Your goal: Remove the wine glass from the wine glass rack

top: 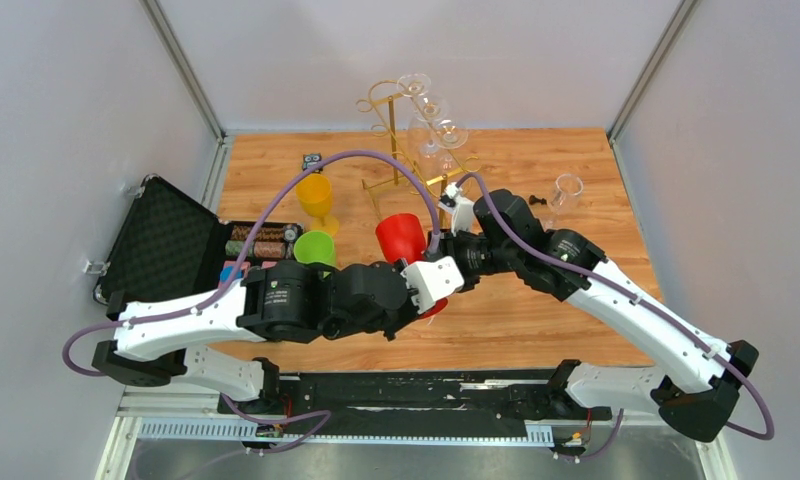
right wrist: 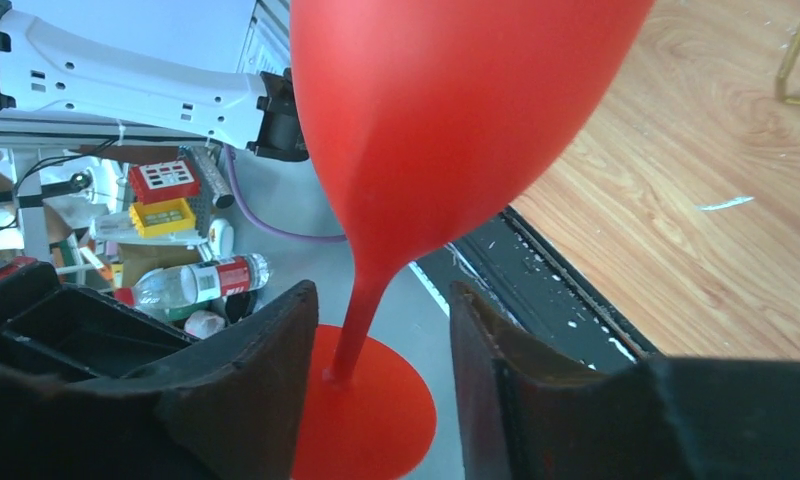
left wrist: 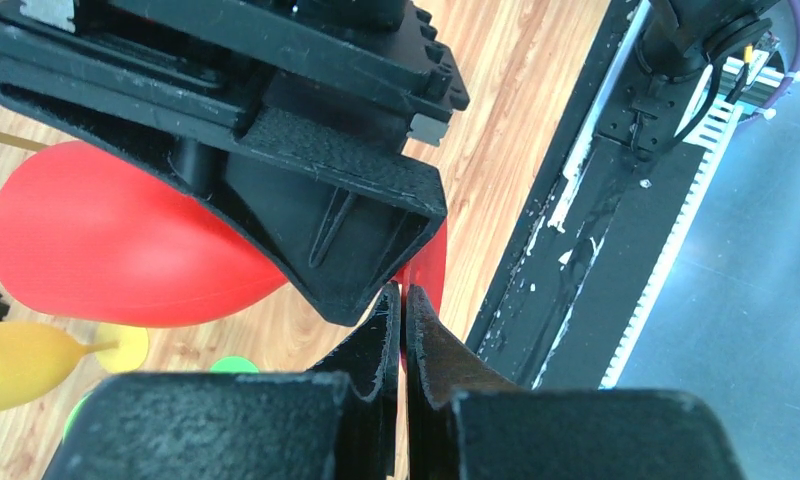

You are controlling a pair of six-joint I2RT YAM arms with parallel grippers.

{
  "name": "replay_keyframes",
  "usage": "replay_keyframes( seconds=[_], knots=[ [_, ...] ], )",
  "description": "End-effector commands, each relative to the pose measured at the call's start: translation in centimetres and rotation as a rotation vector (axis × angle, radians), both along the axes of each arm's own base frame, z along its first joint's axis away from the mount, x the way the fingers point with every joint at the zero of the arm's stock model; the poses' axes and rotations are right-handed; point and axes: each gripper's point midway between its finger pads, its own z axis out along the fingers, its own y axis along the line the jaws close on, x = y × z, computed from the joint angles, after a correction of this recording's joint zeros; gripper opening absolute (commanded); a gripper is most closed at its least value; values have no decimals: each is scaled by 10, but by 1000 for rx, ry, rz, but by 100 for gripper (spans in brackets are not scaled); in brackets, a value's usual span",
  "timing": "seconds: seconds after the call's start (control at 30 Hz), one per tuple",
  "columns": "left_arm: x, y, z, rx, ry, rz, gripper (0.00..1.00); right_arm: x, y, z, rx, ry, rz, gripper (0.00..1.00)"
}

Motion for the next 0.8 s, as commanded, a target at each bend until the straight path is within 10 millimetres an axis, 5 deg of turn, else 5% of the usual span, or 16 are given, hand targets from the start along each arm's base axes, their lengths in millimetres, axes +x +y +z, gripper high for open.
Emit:
replay_keyframes(
  seconds=[0.0,0.27,0.47,0.63,0.77],
  knots=[
    [7,-7,16,-80,-43,24,0,-8,11,9,79,35,56,45],
    [10,-7,15,-92,-60,39,0,-12,11,9,102,53,65,0],
    [10,-9,10,-88,-52,45,3,-13,9,10,116,45,61,0],
    [8,-9,9,-108,-40,37,47,-15,6,15,134,25,61,0],
    [8,-10,10,-140,-45,39,70,-17,0,15,137,-8,61,0]
  ],
)
